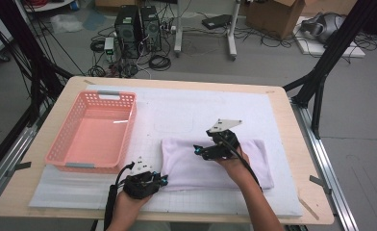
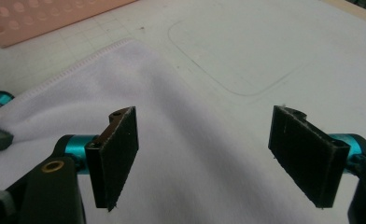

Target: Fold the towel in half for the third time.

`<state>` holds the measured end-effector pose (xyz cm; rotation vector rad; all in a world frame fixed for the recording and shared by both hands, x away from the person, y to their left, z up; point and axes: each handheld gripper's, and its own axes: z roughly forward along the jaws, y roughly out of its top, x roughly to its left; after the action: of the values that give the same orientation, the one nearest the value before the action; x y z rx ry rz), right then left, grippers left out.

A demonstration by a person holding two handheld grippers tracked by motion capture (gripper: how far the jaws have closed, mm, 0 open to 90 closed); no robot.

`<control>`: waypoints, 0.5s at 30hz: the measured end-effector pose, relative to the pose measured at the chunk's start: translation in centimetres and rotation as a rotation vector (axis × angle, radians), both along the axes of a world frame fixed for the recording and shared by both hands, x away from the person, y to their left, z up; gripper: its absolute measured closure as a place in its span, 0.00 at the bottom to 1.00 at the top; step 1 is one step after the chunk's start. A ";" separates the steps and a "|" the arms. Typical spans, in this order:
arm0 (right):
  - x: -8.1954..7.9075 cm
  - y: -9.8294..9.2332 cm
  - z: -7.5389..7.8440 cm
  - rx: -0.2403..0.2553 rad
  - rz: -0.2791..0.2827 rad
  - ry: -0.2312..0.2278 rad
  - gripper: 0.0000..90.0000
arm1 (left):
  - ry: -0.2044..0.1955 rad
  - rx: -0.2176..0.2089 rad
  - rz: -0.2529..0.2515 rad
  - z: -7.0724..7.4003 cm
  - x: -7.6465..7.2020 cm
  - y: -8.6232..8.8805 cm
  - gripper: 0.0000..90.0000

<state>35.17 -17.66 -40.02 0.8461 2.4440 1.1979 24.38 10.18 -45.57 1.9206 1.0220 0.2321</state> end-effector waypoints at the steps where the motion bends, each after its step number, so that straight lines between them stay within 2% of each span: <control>1: 0.5 0.7 0.0 -0.008 0.012 0.005 0.26 | 0.003 -0.002 -0.001 0.0 0.0 0.0 0.86; 7: 2.2 3.6 -0.1 -0.051 0.065 0.031 0.27 | 0.013 -0.013 0.001 0.0 0.1 0.1 0.87; 11: 3.3 5.3 -0.3 -0.061 0.087 0.047 0.32 | 0.032 -0.037 0.002 0.0 0.2 0.4 0.87; 15: 4.0 6.8 -0.4 -0.094 0.127 0.060 0.36 | 0.046 -0.049 0.008 0.0 0.1 0.6 0.87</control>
<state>39.19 -10.90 -40.46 0.7199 2.6149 1.1036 24.52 10.73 -45.61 1.8856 1.0563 0.1668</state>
